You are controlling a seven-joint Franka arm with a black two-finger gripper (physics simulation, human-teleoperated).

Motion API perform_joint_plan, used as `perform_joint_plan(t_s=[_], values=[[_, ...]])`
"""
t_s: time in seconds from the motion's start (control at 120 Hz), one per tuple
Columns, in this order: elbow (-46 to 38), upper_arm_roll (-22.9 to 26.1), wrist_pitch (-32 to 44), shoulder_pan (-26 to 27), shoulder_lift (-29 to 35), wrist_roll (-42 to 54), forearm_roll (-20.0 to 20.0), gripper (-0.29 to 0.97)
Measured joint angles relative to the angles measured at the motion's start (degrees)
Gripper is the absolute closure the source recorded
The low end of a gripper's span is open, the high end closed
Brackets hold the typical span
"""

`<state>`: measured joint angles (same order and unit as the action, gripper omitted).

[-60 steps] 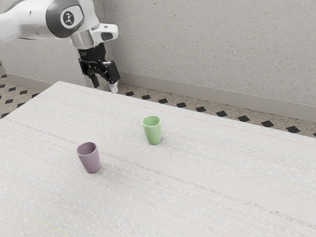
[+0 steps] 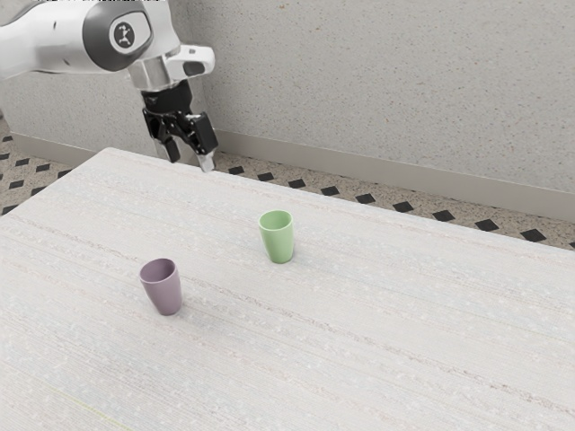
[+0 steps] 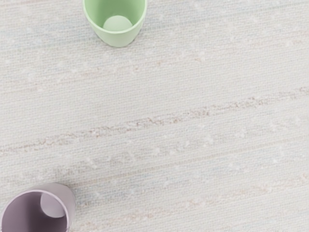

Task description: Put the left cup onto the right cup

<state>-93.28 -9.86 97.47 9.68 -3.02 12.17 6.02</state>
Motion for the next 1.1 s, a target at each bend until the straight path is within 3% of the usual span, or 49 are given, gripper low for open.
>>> perform_joint_plan(t_s=[0.433, 1.1], values=[[-16.7, 0.0, 4.2, 0.0, 8.6, -2.0, -2.5, 0.0], [-28.5, -0.6, 17.5, -2.2, 8.4, -5.6, -3.5, 0.01]])
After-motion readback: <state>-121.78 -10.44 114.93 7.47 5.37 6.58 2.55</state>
